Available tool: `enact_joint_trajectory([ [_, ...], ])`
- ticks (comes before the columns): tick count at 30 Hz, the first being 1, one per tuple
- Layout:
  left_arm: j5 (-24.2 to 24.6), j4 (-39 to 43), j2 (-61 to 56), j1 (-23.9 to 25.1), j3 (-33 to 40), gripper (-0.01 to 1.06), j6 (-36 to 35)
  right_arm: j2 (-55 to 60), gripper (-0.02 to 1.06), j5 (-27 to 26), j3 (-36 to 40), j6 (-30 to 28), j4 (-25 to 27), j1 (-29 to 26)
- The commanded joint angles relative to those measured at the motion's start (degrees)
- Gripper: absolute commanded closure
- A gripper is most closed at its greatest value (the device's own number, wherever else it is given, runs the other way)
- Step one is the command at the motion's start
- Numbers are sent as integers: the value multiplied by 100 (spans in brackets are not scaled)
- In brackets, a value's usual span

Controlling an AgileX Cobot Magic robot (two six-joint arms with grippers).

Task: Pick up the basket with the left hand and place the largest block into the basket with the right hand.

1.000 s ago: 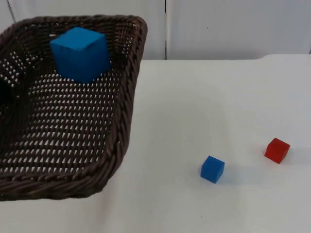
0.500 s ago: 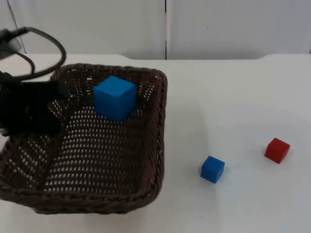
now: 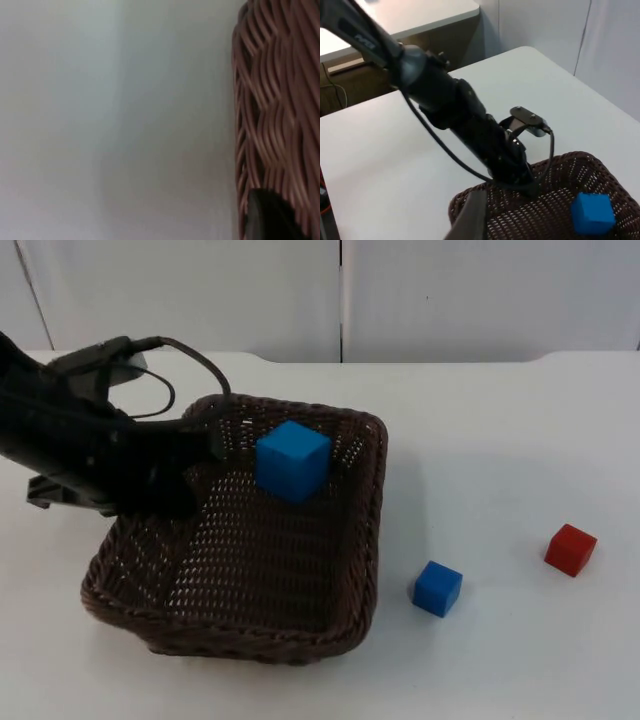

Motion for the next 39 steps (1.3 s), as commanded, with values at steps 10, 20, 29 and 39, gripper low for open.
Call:
enact_joint_trajectory([
  [10,162,-239,215,-25,-194,102,13,-52,22,23,31,24,-28,-8],
  [20,413,-64,215,-25,-194,27,13,-52,22,23,31,11,-30,-8],
  [29,91,477,-310,-25,-66,9,-64,-100,22,32,31,10,-71,-8],
  [39,-441,489,-1364,-25,573,9,-90,-366,22,47,31,10,-229,-8],
])
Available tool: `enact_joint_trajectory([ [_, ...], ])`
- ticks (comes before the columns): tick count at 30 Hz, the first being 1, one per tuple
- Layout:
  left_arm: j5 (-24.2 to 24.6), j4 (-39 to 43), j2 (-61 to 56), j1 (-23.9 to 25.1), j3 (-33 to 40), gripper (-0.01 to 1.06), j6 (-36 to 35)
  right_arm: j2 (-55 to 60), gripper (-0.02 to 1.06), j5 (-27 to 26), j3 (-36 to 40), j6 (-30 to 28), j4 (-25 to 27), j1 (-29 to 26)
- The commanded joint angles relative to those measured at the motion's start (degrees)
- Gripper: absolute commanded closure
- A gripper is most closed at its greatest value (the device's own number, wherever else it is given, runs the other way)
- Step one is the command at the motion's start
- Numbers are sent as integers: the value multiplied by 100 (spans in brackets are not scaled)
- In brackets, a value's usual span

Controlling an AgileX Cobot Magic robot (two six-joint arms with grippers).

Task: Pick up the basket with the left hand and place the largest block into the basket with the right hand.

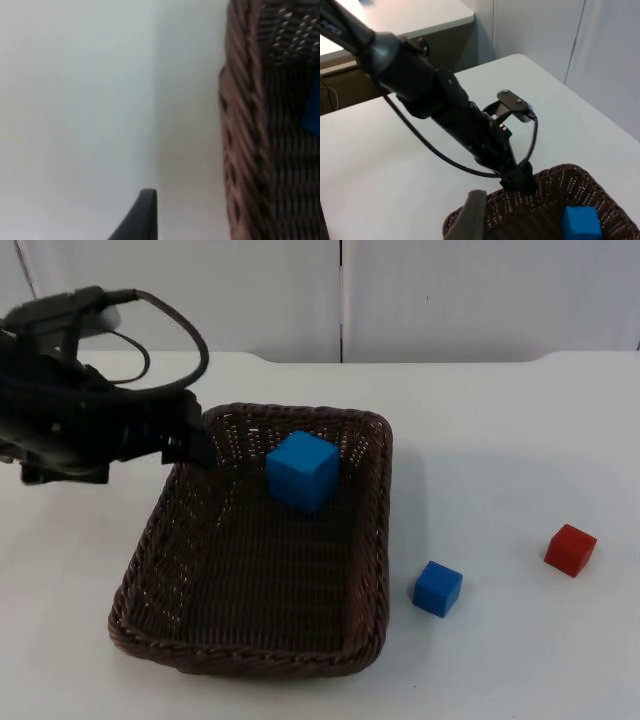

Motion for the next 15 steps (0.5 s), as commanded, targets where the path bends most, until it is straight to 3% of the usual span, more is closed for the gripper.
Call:
enact_joint_trajectory([
  [1,-28,67,-441,-25,213,9,-49,-117,22,3,14,10,-36,-8],
  [15,546,237,-2189,-25,887,9,-73,-145,22,452,48,25,-3,15],
])
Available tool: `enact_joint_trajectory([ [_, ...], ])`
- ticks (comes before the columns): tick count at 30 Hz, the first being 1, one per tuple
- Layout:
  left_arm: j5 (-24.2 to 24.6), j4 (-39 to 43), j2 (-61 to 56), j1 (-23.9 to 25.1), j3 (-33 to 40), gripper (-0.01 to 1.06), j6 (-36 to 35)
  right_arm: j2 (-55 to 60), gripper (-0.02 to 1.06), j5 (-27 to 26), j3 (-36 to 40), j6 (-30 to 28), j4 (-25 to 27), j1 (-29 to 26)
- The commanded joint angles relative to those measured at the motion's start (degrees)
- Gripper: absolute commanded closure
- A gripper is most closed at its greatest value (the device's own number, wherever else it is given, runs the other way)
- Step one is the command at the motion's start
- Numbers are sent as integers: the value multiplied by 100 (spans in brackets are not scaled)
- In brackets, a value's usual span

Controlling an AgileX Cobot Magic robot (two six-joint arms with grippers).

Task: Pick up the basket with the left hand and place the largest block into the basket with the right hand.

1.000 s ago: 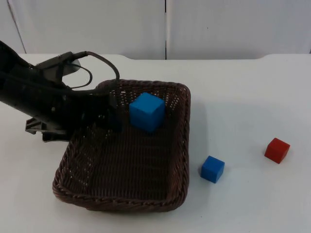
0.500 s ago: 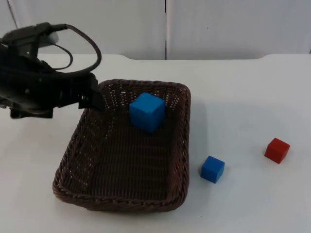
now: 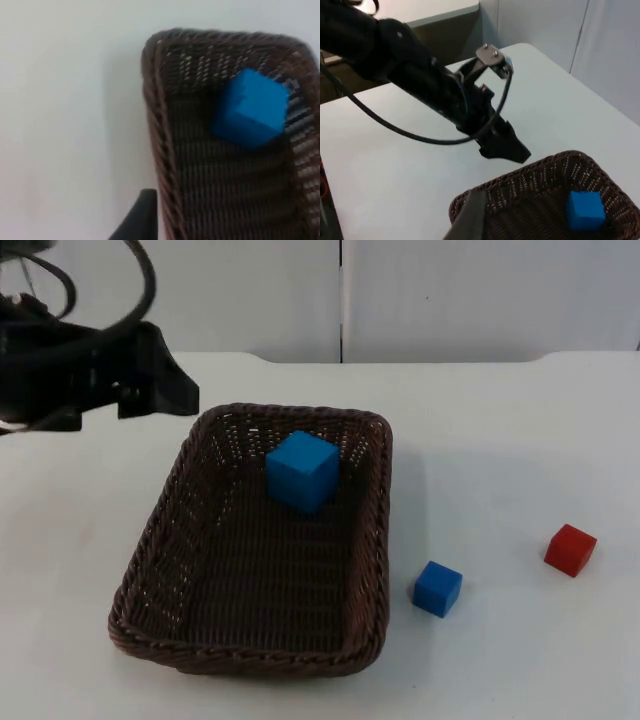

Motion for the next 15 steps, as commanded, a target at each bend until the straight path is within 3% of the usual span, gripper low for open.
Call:
enact_joint_trajectory([
  [1,130,60,-420,-25,125,9,-75,-41,22,74,85,25,7,15],
  [11,473,470,-2158,-25,504,9,-142,-889,22,-680,1319,25,7,15],
  [15,654,1024,-3004,-25,519,9,-760,-1556,22,-803,1852,48,7,15],
])
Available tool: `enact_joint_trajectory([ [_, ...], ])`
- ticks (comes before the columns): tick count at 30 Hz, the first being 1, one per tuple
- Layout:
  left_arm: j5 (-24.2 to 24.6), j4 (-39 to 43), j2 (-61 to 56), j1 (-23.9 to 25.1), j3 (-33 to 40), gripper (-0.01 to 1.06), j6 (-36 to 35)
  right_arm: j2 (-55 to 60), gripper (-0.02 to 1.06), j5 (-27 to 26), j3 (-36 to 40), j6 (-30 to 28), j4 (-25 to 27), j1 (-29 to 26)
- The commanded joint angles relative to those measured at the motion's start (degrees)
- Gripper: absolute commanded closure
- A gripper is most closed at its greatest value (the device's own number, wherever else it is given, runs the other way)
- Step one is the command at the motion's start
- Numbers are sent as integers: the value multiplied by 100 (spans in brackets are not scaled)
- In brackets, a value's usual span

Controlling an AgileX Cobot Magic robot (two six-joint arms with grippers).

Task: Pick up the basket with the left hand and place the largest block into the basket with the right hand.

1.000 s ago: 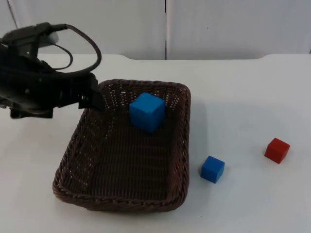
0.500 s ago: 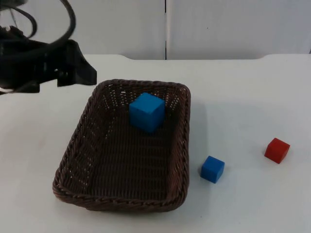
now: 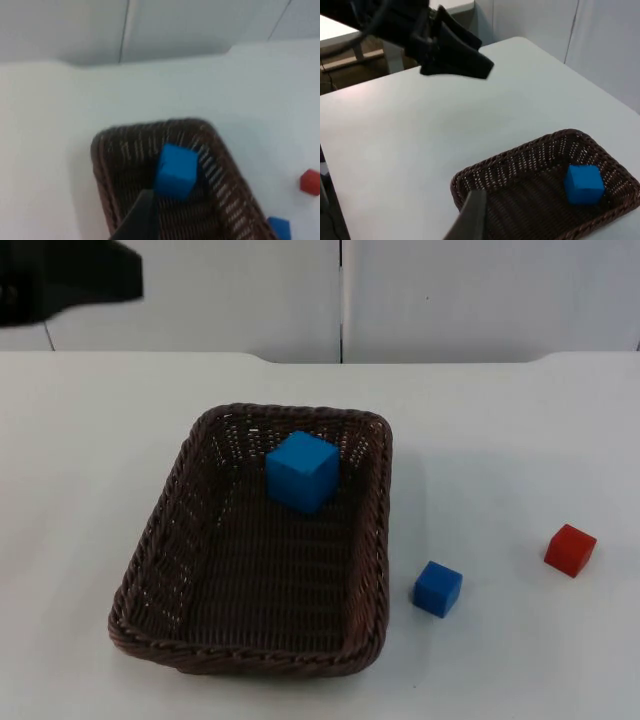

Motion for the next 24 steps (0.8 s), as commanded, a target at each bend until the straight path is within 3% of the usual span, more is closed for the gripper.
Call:
enact_joint_trajectory([
  [1,133,304,-303,-25,35,9,-282,-371,22,-130,219,25,7,15],
  [8,478,970,-1263,-25,35,9,-788,-1302,22,-78,754,175,7,15],
  [17,1063,2372,-2469,-25,35,9,-2096,-2505,22,177,1408,360,-21,15],
  [24,1623,3265,-3040,-25,35,9,-3018,-3019,22,505,1436,369,-45,15],
])
